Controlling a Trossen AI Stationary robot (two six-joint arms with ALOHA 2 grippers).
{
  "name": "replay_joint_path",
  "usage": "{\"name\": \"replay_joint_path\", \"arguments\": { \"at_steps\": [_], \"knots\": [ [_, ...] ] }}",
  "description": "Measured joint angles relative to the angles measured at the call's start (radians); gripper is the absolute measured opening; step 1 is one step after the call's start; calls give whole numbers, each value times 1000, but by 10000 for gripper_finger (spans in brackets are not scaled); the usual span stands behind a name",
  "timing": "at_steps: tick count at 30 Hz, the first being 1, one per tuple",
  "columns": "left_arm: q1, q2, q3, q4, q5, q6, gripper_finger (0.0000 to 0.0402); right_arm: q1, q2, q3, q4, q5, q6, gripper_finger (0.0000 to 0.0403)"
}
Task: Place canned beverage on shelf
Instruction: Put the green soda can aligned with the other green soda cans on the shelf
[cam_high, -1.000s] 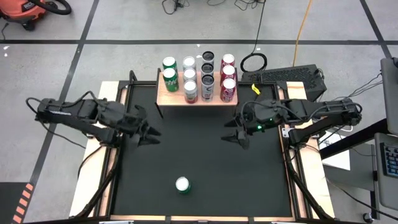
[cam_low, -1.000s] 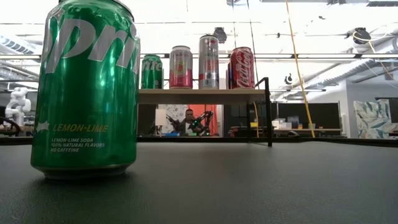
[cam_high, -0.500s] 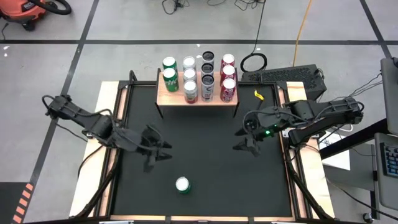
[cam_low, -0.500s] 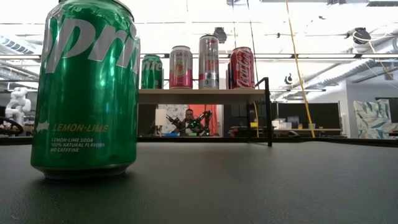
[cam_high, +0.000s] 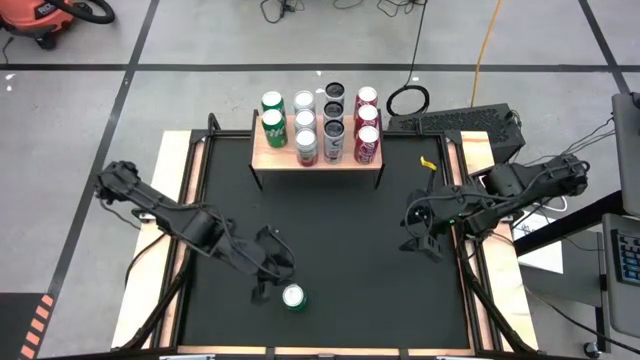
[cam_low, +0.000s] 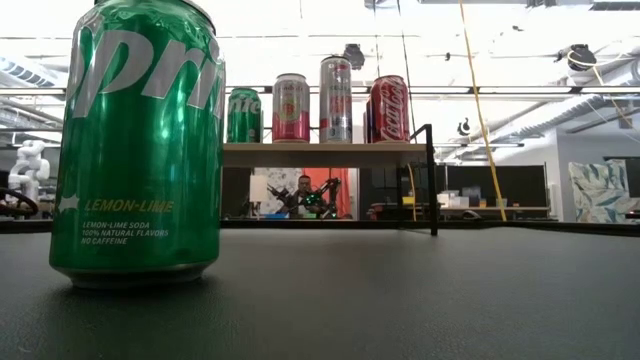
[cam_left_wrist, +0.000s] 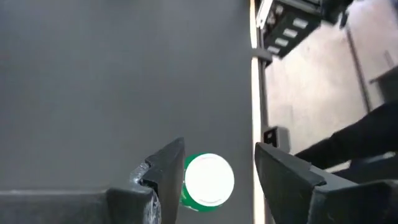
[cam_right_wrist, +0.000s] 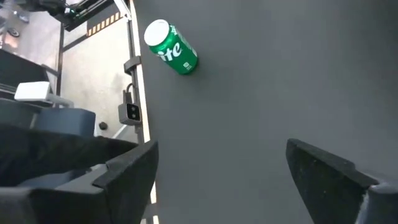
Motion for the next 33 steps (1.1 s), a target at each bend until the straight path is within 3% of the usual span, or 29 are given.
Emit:
{"name": "replay_joint_path", "arguments": {
  "at_steps": [4,6,9,14,17,33],
  "knots": [
    [1,35,0,4,8,25,197,0,1,0,0,0,7,331],
    [-1,42,0,3,69,25,207,0,2,0,0,0,2,331],
    [-7,46,0,4,145,6,243,1,2,0,0,22,-14,331],
    [-36,53,0,23,128,22,321,0,2,0,0,73,-40,331],
    [-61,83,-1,10,128,72,347,0,2,0,-1,79,-61,331],
    [-79,213,-1,11,-5,79,352,0,2,0,0,108,-64,331]
  ]
}}
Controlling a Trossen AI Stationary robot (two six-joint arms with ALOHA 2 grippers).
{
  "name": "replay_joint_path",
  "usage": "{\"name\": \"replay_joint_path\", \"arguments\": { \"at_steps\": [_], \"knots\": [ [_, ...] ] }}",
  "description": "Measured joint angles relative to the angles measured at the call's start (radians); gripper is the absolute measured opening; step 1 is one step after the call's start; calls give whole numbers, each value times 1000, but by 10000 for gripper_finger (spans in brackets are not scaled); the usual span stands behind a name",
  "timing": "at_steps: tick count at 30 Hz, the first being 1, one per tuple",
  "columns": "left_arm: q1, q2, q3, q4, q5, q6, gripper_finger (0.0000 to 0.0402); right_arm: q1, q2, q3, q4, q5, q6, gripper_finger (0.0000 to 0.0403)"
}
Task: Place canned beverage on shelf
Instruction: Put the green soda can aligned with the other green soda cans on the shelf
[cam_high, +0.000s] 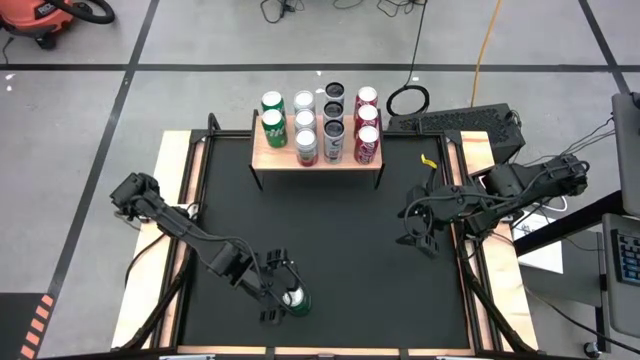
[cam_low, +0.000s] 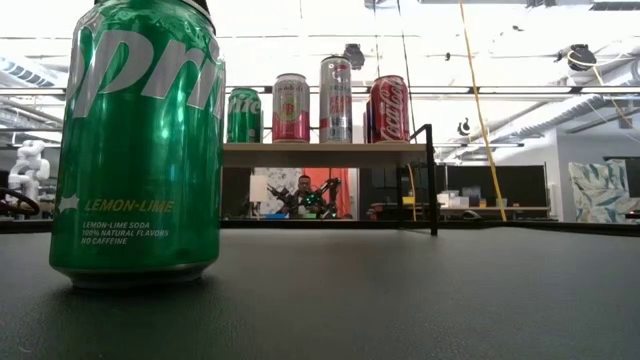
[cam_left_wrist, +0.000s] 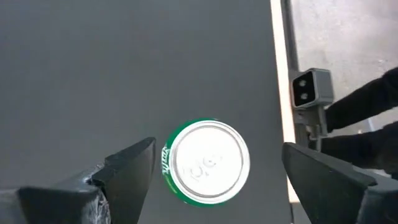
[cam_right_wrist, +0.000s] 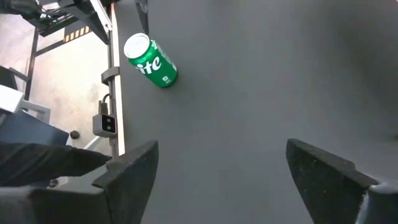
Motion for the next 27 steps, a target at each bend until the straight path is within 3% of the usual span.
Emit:
{"name": "replay_joint_path", "arguments": {
  "at_steps": [27],
  "knots": [
    [-1,74,-23,38,36,-2,352,0,0,0,0,28,-10,331]
  ]
}}
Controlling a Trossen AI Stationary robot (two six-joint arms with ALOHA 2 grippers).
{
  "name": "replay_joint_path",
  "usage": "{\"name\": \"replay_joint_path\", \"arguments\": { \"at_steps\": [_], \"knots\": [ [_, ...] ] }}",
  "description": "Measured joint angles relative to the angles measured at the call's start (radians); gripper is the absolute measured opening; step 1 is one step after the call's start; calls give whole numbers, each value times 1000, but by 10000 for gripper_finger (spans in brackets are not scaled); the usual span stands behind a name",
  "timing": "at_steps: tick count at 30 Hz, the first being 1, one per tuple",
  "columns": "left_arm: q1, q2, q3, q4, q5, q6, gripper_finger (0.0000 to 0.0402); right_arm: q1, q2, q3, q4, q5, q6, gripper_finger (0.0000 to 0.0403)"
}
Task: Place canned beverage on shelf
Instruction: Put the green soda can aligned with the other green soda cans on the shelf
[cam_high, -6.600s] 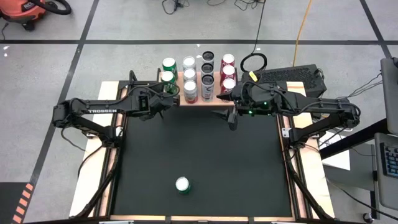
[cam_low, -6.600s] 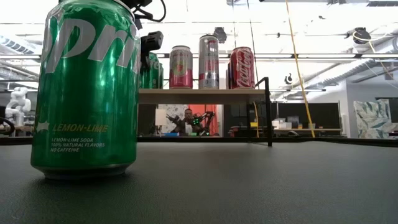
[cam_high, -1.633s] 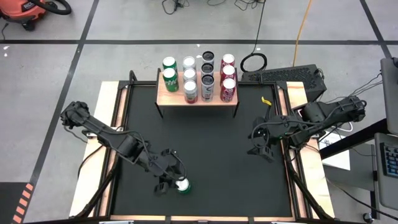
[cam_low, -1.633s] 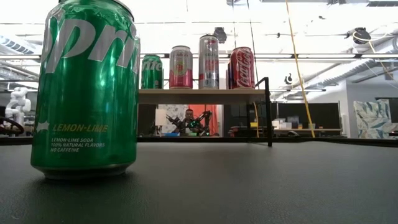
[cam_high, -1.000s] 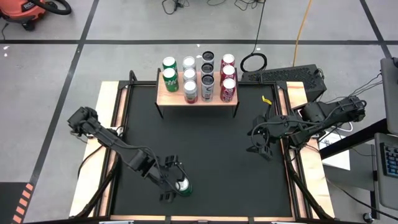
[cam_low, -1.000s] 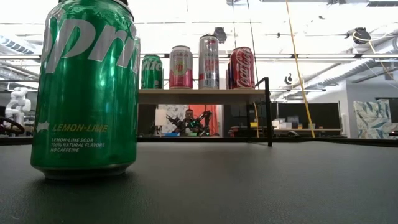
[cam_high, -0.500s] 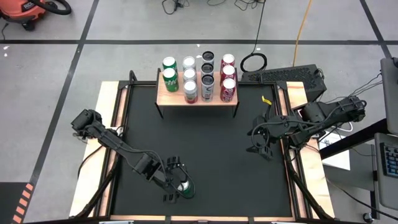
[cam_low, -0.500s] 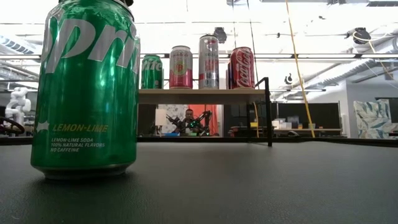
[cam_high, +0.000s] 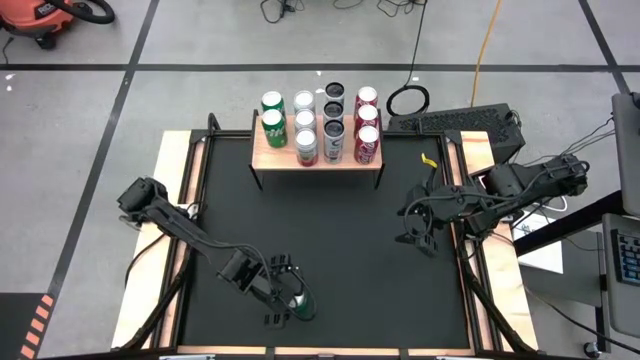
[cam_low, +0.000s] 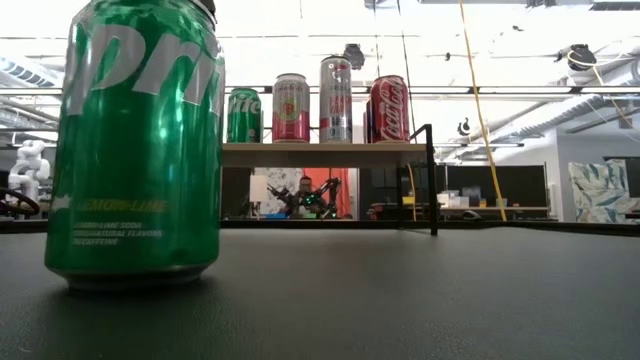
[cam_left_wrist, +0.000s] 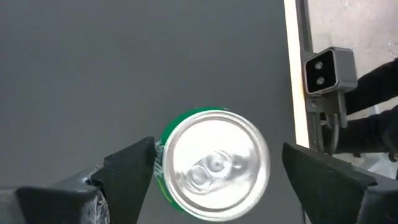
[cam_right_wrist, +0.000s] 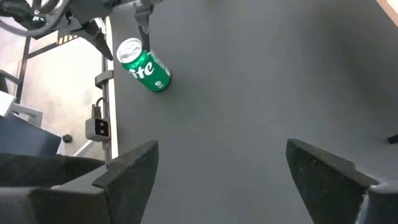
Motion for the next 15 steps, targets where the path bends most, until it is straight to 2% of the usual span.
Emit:
{"name": "replay_joint_path", "arguments": {
  "at_steps": [15],
  "knots": [
    [0,66,0,8,-5,-1,352,-1,0,0,7,0,10,331]
  ]
}}
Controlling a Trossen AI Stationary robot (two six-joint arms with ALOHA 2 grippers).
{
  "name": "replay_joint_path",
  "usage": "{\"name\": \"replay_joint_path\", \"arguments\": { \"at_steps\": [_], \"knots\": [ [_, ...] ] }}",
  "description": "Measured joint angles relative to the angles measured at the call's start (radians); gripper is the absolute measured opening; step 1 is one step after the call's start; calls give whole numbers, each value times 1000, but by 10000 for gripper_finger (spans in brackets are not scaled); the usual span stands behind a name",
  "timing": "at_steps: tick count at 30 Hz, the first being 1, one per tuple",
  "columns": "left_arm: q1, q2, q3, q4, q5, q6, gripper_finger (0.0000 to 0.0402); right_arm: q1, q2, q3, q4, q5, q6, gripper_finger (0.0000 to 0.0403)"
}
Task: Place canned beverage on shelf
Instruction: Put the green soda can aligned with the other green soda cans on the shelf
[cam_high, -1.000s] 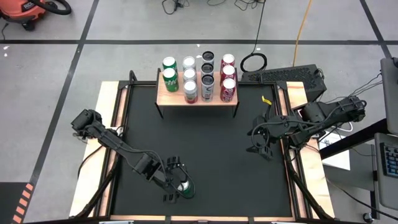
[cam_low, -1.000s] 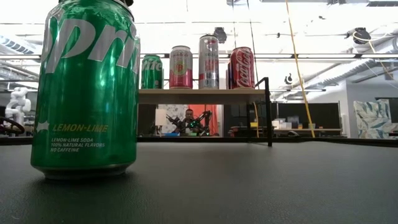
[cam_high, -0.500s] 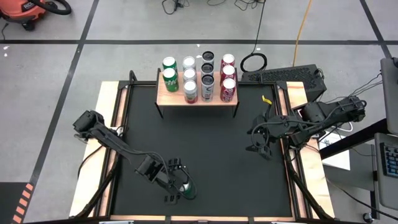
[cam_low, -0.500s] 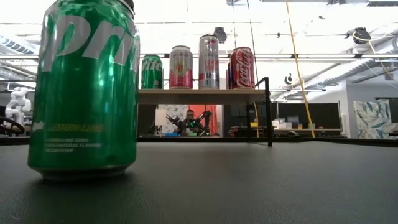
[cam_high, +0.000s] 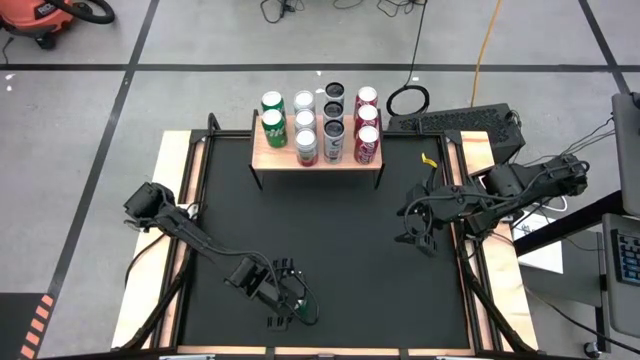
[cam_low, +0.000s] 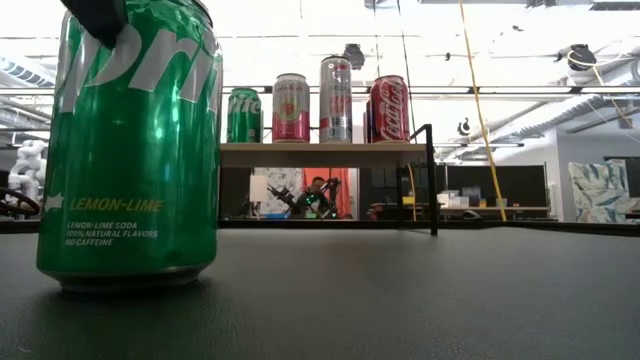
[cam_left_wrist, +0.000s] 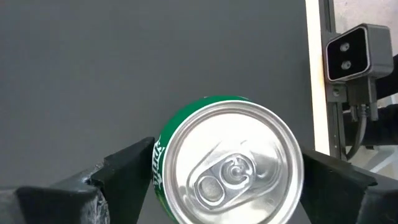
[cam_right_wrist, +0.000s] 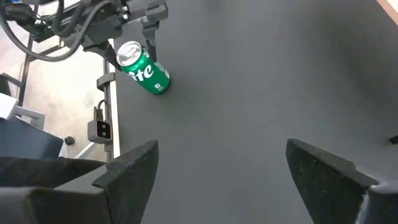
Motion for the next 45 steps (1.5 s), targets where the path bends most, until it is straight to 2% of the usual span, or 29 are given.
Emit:
{"name": "replay_joint_path", "arguments": {
  "at_steps": [3,11,22,33,39,45],
  "knots": [
    [0,2,0,0,1,-3,346,0,0,0,1,0,1,331],
    [1,2,0,0,0,-53,294,0,0,0,1,2,1,331],
    [4,1,51,-14,10,-79,288,0,0,0,2,21,0,331],
    [78,-1,305,-332,5,-8,286,0,0,0,204,18,-45,331],
    [146,-2,468,-401,7,71,285,1,25,0,304,13,-59,331],
    [220,-2,628,-402,22,135,285,25,78,0,336,-52,-44,331]
  ]
}}
